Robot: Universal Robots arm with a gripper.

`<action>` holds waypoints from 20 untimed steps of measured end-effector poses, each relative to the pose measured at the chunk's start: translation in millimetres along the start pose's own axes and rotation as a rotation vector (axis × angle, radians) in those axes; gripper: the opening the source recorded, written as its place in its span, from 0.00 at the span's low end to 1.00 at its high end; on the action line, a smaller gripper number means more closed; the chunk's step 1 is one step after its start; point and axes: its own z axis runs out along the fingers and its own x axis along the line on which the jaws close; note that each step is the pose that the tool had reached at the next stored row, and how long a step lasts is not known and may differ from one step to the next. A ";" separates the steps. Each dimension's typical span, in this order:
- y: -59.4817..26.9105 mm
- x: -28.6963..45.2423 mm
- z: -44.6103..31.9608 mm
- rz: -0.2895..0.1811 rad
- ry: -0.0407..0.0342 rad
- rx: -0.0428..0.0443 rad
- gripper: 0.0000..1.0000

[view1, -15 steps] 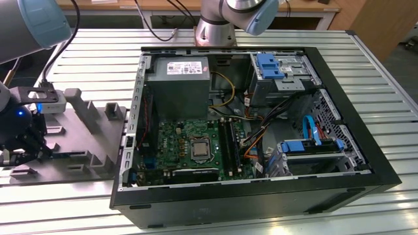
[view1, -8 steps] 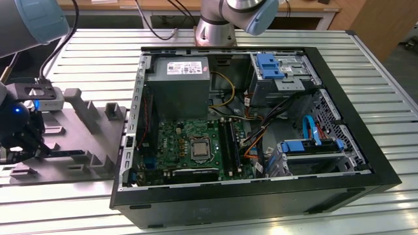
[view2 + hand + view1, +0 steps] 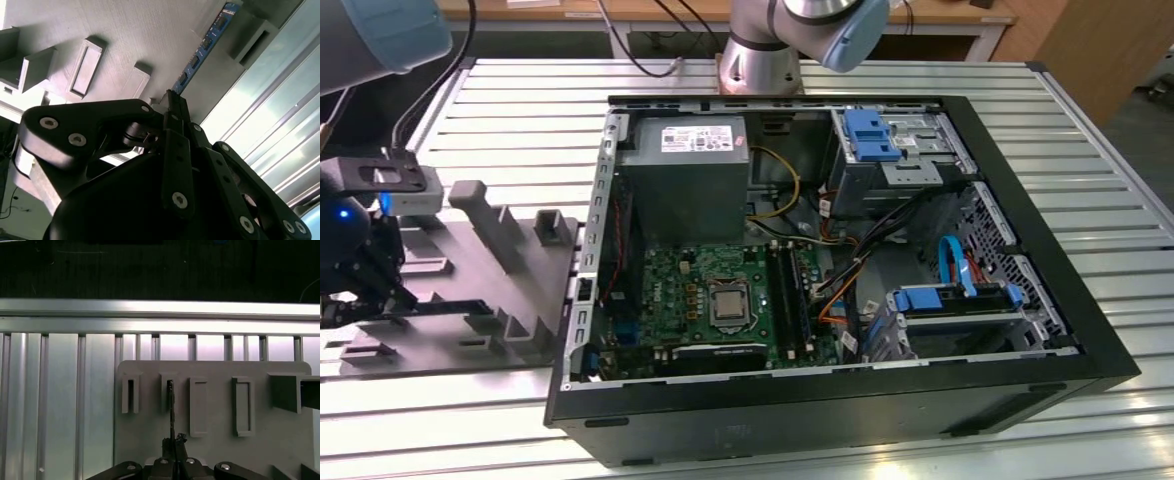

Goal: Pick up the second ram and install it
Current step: 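Pick up the second ram and move it above second insertion slot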

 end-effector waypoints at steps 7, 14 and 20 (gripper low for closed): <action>0.7 -0.9 -21.0 0.000 -0.0056 0.0013 0.11; 1.4 -1.7 -42.6 0.000 -0.0101 0.0027 0.11; 1.9 -2.3 -56.8 -0.001 -0.0141 0.0044 0.11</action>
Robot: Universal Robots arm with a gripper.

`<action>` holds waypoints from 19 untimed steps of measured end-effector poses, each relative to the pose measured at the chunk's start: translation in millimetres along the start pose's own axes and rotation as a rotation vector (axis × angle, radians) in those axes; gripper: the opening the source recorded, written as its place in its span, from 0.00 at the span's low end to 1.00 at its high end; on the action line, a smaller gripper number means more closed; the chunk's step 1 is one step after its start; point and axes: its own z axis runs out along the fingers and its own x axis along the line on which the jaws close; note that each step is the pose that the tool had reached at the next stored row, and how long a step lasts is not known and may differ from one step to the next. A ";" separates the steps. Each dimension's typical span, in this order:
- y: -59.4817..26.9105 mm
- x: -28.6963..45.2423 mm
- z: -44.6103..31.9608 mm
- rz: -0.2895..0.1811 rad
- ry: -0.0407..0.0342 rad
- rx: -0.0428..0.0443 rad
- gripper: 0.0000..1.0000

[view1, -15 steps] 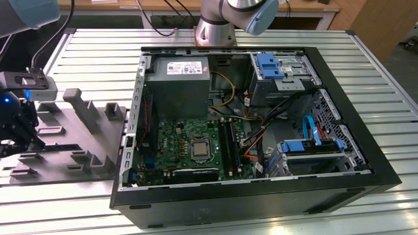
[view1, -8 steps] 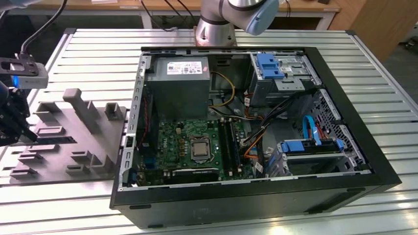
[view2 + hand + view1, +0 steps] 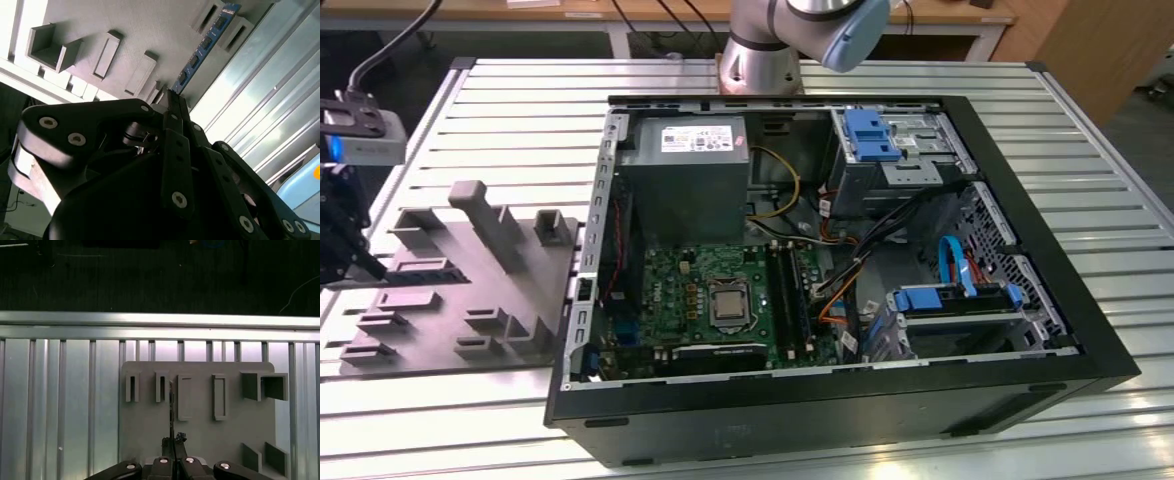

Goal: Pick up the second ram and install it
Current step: 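Pick up the second ram and move it above second insertion slot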

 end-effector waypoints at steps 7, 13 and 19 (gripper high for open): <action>0.4 -0.8 -14.8 0.000 -0.0039 0.0015 0.11; 0.8 -1.6 -28.5 0.000 -0.0092 0.0026 0.11; 1.2 -2.5 -45.0 -0.001 -0.0146 0.0037 0.11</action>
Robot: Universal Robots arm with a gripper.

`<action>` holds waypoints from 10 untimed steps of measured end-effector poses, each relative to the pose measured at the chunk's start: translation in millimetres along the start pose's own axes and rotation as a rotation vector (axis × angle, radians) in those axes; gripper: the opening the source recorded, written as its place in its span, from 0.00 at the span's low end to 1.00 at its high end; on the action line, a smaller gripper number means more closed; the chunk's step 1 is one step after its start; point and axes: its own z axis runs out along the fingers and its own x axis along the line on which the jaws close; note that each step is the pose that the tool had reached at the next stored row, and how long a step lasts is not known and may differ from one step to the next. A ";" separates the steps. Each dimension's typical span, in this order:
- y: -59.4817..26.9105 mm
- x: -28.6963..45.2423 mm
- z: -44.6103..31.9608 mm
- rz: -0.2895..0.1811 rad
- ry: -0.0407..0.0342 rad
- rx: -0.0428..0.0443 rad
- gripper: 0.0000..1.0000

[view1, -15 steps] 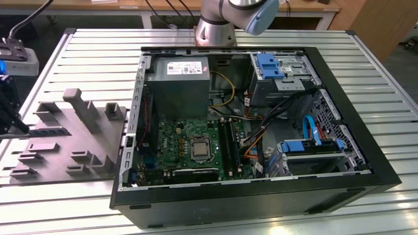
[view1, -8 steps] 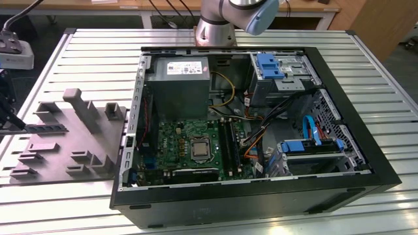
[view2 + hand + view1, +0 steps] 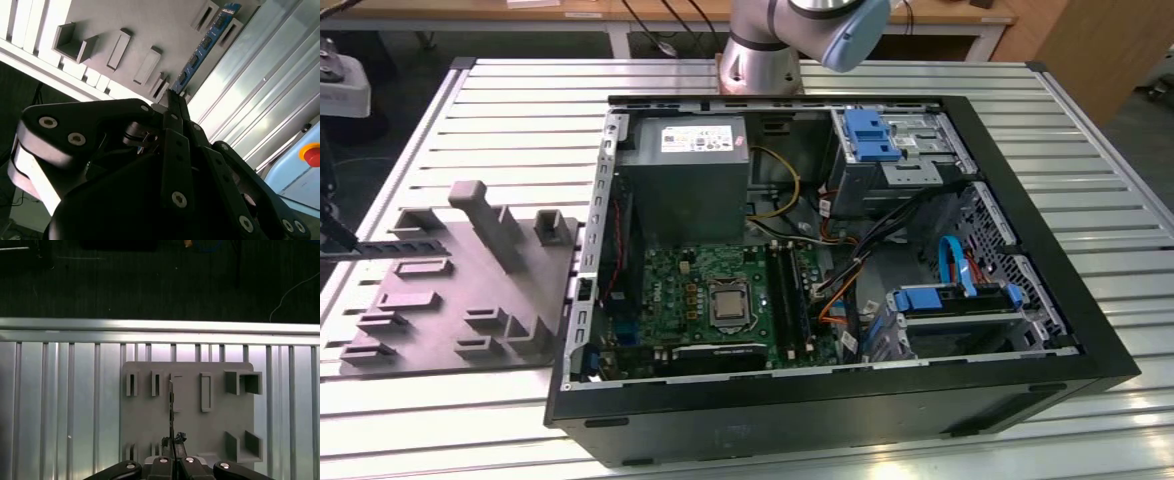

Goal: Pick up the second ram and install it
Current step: 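Pick up the second ram and move it above second insertion slot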

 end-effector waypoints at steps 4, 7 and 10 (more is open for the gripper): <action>0.3 -0.8 -10.9 0.000 -0.0029 0.0010 0.11; 0.5 -1.4 -19.6 0.000 -0.0053 0.0014 0.11; 0.7 -1.8 -26.5 0.000 -0.0098 0.0017 0.11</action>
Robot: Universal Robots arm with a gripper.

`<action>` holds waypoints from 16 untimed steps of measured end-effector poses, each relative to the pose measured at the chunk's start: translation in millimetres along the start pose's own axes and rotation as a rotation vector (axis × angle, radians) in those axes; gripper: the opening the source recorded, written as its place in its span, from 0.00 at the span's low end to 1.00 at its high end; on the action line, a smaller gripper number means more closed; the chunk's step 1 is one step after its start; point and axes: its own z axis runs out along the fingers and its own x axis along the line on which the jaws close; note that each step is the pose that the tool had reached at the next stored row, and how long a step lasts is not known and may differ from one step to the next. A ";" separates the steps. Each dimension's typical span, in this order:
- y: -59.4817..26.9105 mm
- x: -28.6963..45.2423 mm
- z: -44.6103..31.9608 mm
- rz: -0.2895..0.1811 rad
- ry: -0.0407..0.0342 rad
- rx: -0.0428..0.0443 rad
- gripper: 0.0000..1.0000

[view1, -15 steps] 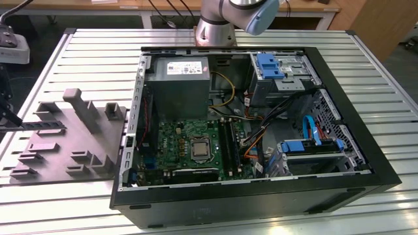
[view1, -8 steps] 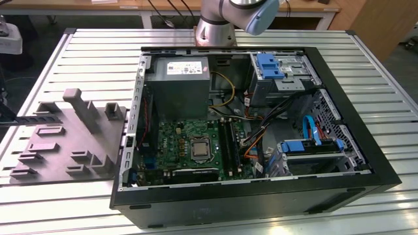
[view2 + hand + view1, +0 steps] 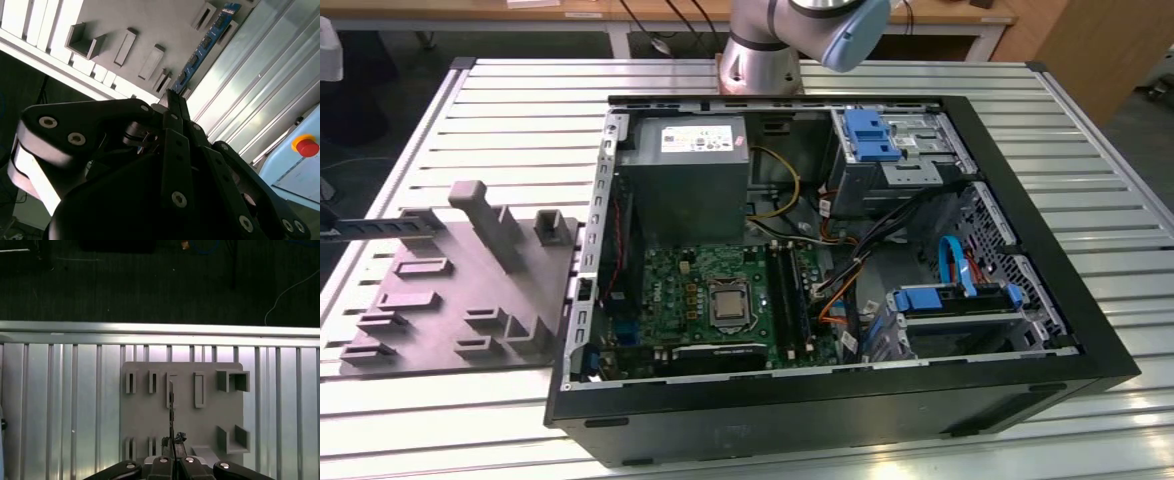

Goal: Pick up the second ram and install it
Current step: 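Pick up the second ram and move it above second insertion slot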

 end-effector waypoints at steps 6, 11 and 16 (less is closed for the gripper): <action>0.0 -0.1 -1.4 0.000 -0.0013 0.0004 0.11; 0.1 -0.1 -1.5 0.000 -0.0014 0.0005 0.11; 0.1 -0.3 -3.3 0.000 -0.0010 -0.0002 0.11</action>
